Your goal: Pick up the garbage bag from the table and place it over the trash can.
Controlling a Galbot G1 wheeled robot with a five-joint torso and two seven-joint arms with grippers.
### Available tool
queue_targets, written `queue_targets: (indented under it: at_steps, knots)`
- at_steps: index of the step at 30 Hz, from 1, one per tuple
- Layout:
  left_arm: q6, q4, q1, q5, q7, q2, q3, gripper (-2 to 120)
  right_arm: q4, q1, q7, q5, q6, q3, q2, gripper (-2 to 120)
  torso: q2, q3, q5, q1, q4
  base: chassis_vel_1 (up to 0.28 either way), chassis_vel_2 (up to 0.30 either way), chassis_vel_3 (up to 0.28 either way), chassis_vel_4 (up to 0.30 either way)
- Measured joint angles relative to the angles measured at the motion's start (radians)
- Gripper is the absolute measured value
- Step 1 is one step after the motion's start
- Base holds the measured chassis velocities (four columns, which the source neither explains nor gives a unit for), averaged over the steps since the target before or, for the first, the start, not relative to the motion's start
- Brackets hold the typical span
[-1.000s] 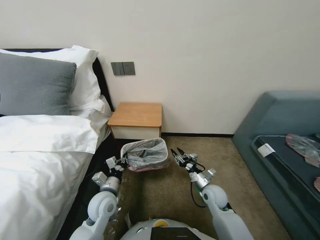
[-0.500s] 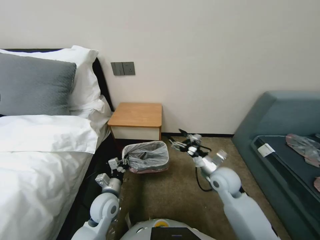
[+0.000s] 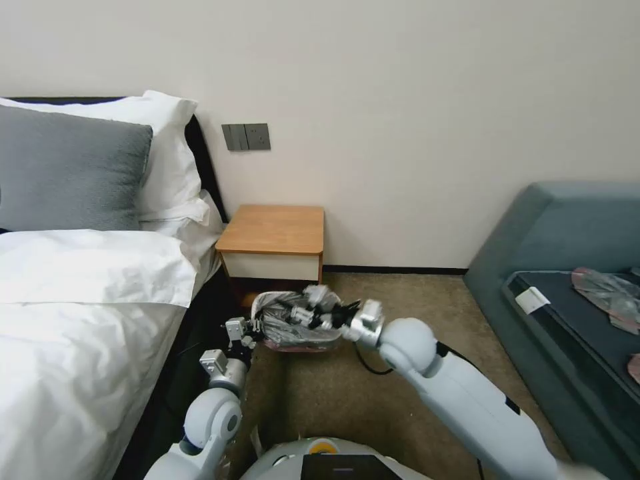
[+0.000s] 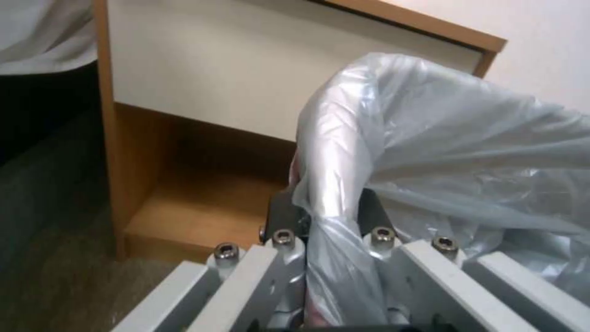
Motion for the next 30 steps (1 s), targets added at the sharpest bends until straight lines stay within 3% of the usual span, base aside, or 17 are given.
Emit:
queue_targets:
  at_steps: [1, 5, 6, 9, 22, 30]
  knots:
    - [-0.002, 0.002, 0.000, 0.010, 0.009, 0.000, 0.001, 4, -0.012, 0.026, -0.007, -0.030, -0.010, -0.031, -0.006, 25, 0.000, 0.000, 0.0000, 0.000, 0.0000, 0.000, 0.000, 0.000, 0.000]
    - [-0.002, 0.002, 0.000, 0.010, 0.009, 0.000, 0.001, 4, -0.012, 0.026, -0.007, -0.030, -0.010, -0.031, -0.006, 25, 0.000, 0.000, 0.0000, 0.000, 0.0000, 0.000, 0.000, 0.000, 0.000]
    - [-0.009, 0.003, 0.000, 0.021, 0.023, 0.005, 0.001, 4, -0.038, 0.073, -0.047, -0.099, -0.060, -0.065, -0.011, 9, 0.000, 0.000, 0.0000, 0.000, 0.0000, 0.000, 0.000, 0.000, 0.000]
    - [-0.011, 0.003, 0.001, 0.024, 0.032, 0.010, -0.001, 4, -0.048, 0.088, -0.054, -0.114, -0.094, -0.074, -0.013, 1, 0.000, 0.000, 0.0000, 0.000, -0.0001, 0.000, 0.000, 0.000, 0.000]
    - [-0.024, 0.001, -0.001, 0.026, 0.085, 0.017, -0.009, 4, -0.111, 0.161, -0.033, -0.148, -0.208, -0.148, -0.023, 0, 0.000, 0.000, -0.0001, 0.000, -0.0001, 0.000, 0.000, 0.000, 0.000]
    - [-0.040, -0.010, -0.001, 0.040, 0.126, 0.023, -0.015, 4, -0.172, 0.150, -0.010, -0.153, -0.199, -0.162, -0.013, 0, 0.000, 0.000, 0.0000, 0.000, -0.0001, 0.000, 0.000, 0.000, 0.000]
